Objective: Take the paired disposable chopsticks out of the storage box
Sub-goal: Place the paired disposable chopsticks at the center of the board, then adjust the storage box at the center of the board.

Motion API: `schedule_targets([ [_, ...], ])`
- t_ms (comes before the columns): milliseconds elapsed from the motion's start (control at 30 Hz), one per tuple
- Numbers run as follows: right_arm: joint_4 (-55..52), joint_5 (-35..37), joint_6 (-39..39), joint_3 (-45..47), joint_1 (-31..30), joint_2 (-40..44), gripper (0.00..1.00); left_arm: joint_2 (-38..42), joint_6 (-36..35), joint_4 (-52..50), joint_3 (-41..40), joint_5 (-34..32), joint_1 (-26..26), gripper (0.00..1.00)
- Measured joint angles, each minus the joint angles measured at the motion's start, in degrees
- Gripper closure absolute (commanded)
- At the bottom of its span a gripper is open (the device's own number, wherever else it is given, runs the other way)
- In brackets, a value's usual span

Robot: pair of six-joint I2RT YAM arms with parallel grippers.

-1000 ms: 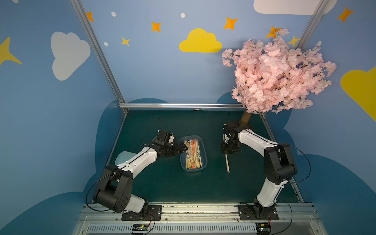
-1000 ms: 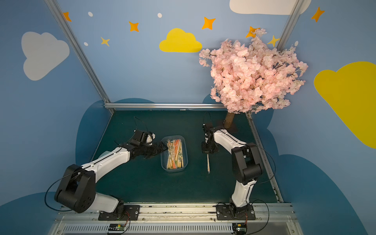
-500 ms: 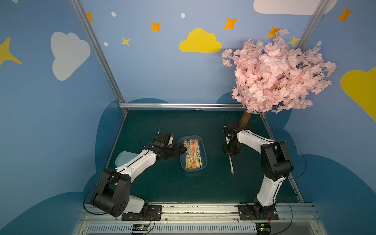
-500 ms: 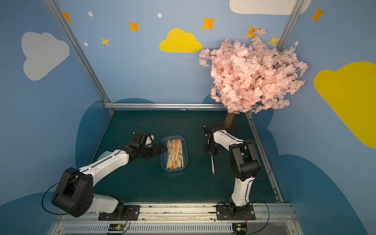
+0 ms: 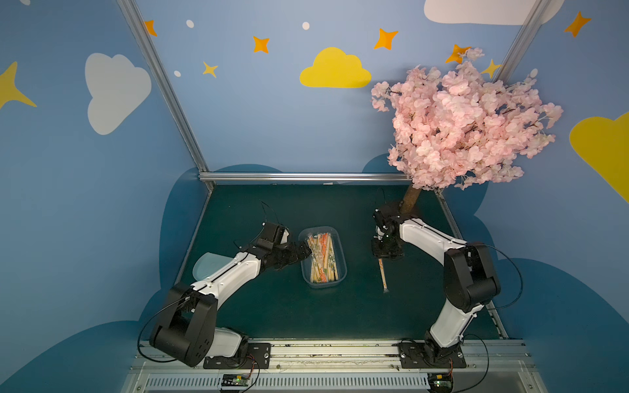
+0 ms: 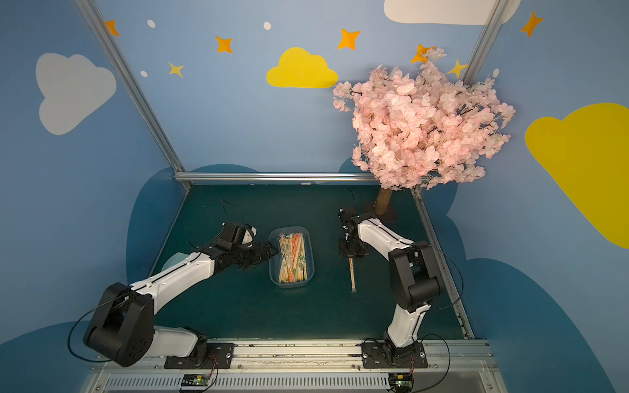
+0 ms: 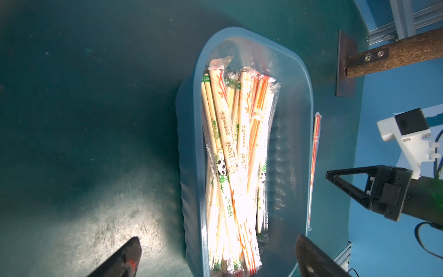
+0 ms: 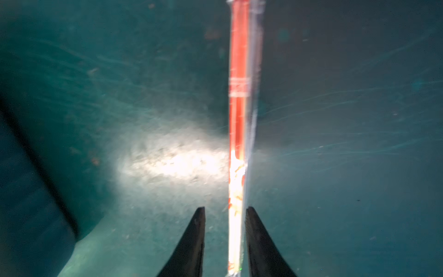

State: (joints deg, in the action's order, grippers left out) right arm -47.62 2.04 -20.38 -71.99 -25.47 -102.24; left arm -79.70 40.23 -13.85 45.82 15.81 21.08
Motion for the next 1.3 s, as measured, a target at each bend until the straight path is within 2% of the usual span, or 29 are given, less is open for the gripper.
schedule_targets([
  [333,0.2,-5.7,-4.9,-2.8,-10.3,-1.4,0.68,0.0,0.0,0.1,0.0,0.0,0.0,0.00],
  [800,0.5,-10.4,-8.1,-5.9,-16.2,-2.0,0.69,0.0,0.0,0.7,0.0,0.1,0.0,0.00],
  [1100,-1.8,-8.4,-8.2,-7.7,-16.1,-2.0,0.69,0.0,0.1,0.5,0.0,0.0,-0.5,0.00],
  [1300,-4.2,-6.6,-7.6,-12.6,-15.3,-1.0,0.69,0.0,0.5,-0.8,0.0,-0.4,-4.2,0.00],
])
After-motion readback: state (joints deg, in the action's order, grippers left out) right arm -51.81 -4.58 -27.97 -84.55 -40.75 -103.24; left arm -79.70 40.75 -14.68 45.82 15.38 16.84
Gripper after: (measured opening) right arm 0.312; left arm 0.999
